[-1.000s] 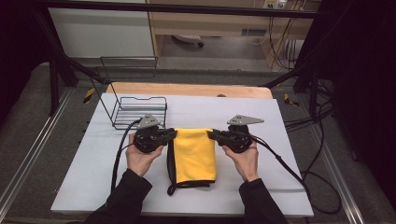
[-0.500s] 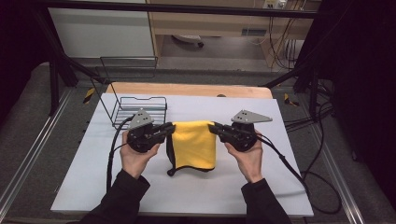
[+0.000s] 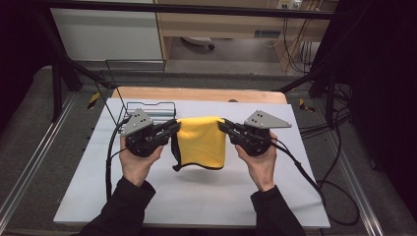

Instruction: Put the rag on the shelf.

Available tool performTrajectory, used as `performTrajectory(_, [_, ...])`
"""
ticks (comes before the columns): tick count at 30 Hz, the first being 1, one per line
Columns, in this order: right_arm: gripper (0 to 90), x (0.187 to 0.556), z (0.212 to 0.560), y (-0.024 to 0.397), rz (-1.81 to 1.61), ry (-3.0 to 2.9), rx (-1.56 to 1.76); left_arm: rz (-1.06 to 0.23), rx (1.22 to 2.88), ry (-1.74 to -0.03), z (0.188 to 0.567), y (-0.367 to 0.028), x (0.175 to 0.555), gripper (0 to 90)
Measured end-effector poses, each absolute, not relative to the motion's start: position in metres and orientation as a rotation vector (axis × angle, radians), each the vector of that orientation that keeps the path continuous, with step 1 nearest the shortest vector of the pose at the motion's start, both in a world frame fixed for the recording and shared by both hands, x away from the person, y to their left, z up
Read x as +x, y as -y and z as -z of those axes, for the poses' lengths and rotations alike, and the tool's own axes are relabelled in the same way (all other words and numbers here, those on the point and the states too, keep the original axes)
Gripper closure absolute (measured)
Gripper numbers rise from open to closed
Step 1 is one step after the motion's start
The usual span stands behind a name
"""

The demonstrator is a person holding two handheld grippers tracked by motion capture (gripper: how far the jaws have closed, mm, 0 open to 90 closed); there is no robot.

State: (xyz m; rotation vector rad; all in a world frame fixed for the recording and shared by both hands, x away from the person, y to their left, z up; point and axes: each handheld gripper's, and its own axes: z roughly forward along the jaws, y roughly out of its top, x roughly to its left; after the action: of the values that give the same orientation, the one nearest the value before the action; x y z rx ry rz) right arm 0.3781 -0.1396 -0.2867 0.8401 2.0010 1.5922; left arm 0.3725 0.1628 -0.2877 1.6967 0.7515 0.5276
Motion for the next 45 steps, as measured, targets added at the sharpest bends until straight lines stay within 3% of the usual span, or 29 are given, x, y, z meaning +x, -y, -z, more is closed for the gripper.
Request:
performTrajectory(17, [83.7,0.369,0.27,0.118,-1.711,-1.841,0.756,-0.592,1.562,-0.747,0.269,-0.185,0.365,79.1])
performTrajectory(45, [83.7,0.381,0.233,0.043,-1.765,-1.717,0.654,-0.709,1.392,-0.758,0.229,-0.251,0.371,79.1])
